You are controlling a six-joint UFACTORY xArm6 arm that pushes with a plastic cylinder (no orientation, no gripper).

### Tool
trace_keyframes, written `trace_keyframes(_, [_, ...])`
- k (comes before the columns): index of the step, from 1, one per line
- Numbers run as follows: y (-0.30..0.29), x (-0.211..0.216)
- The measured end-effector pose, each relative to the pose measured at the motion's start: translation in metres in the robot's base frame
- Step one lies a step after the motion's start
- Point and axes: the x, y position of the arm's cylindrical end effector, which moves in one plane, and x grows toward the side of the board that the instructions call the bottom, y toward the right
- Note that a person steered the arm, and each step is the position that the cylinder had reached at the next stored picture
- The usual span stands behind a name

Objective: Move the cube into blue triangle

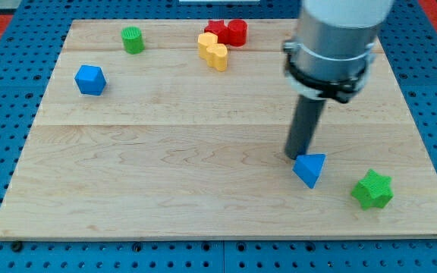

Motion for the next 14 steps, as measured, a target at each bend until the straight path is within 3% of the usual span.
trace_keyframes(1, [-0.015,0.021])
trace_keyframes(4, [0.066,0.037])
trace_keyframes(5, [-0.015,0.037])
trace_keyframes(6, [-0.164,0.023])
trace_keyframes(7, [-0.291,-0.029])
trace_keyframes(8, [-0.343,-0.098])
trace_keyframes(9, [-0.380,-0.138])
trace_keyframes(10, [-0.320,-0.141])
trace_keyframes(11, [-0.213,-0.118])
trace_keyframes(14, [-0.258,-0.178])
